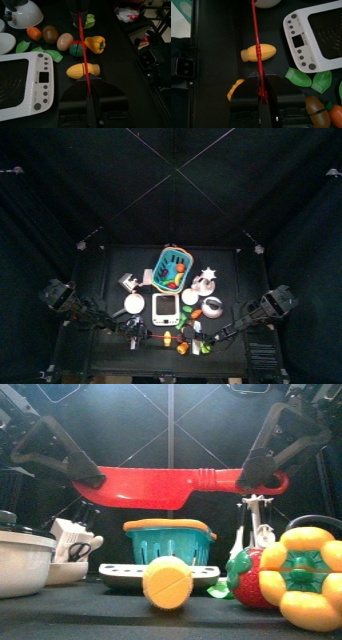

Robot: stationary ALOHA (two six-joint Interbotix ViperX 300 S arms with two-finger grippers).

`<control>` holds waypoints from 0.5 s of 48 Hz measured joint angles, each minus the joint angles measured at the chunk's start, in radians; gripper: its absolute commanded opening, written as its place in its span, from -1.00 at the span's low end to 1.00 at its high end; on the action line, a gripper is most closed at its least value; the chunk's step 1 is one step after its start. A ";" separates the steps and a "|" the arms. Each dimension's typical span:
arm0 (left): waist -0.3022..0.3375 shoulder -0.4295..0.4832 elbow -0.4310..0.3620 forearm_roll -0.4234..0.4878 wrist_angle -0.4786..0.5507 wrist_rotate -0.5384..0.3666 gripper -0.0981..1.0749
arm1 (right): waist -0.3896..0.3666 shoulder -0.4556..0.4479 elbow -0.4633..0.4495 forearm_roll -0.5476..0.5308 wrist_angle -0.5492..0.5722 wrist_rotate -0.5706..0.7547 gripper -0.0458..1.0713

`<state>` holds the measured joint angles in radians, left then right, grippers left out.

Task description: Cut corn

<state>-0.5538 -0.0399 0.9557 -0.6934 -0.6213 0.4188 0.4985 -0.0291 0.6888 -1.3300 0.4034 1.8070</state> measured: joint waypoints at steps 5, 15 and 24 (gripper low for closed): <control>-0.005 0.003 -0.008 -0.005 0.002 -0.003 -0.22 | 0.006 0.000 0.000 0.000 -0.002 0.000 -0.21; -0.017 0.006 -0.011 -0.008 0.002 -0.005 -0.22 | 0.008 0.005 0.000 0.000 -0.005 0.000 -0.21; -0.018 0.037 -0.014 -0.014 -0.005 -0.006 -0.22 | 0.008 0.012 0.000 0.002 -0.005 0.000 -0.21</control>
<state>-0.5722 -0.0031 0.9419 -0.7072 -0.6259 0.4126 0.5062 -0.0169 0.6888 -1.3284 0.3988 1.8070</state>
